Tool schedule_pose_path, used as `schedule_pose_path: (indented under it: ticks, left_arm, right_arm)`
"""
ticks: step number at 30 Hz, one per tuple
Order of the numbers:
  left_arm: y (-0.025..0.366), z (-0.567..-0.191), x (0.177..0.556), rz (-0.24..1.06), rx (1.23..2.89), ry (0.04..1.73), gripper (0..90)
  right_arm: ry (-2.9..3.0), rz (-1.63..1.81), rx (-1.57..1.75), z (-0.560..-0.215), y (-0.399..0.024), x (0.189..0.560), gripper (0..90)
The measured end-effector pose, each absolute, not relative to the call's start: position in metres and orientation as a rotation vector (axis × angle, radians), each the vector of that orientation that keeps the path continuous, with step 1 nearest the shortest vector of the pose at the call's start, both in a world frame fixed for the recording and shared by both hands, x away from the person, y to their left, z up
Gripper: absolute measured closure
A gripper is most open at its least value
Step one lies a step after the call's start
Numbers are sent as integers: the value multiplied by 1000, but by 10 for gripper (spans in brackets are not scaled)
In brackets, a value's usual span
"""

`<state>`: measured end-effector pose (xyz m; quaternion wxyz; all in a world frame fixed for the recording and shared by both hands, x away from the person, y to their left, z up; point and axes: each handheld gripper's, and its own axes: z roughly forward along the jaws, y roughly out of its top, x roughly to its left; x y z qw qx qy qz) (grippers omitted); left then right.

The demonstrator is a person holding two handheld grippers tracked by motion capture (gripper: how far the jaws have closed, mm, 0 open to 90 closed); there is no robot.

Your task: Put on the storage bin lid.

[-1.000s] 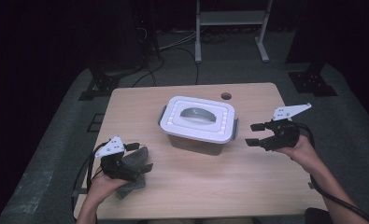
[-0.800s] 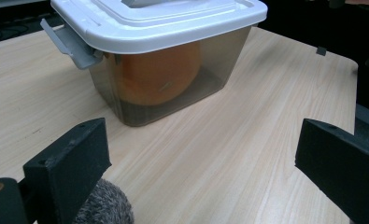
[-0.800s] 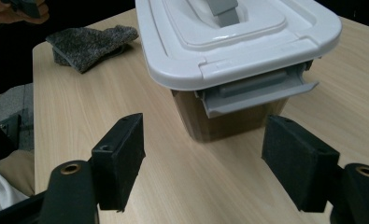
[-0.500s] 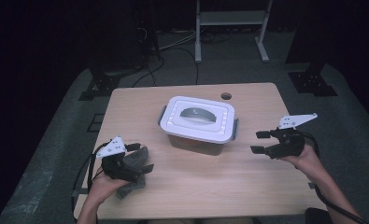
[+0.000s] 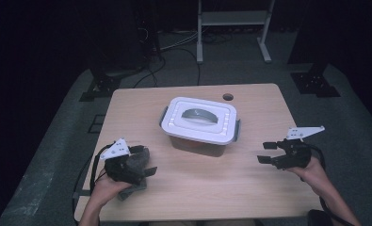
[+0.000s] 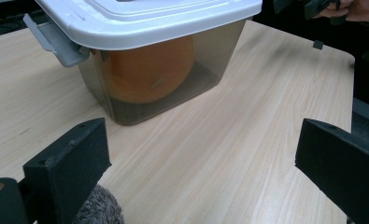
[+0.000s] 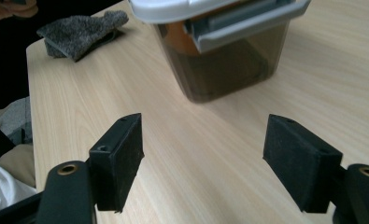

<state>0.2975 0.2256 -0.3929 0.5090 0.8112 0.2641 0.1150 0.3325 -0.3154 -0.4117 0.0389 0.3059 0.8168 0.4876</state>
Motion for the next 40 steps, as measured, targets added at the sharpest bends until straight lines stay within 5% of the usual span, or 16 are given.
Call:
schedule_pose_path:
  ticks: [40]
  left_arm:
    - [224,-395,298,270,1962,637,24]
  right_arm:
    - [2510,1518,953,-442,-310,307,267]
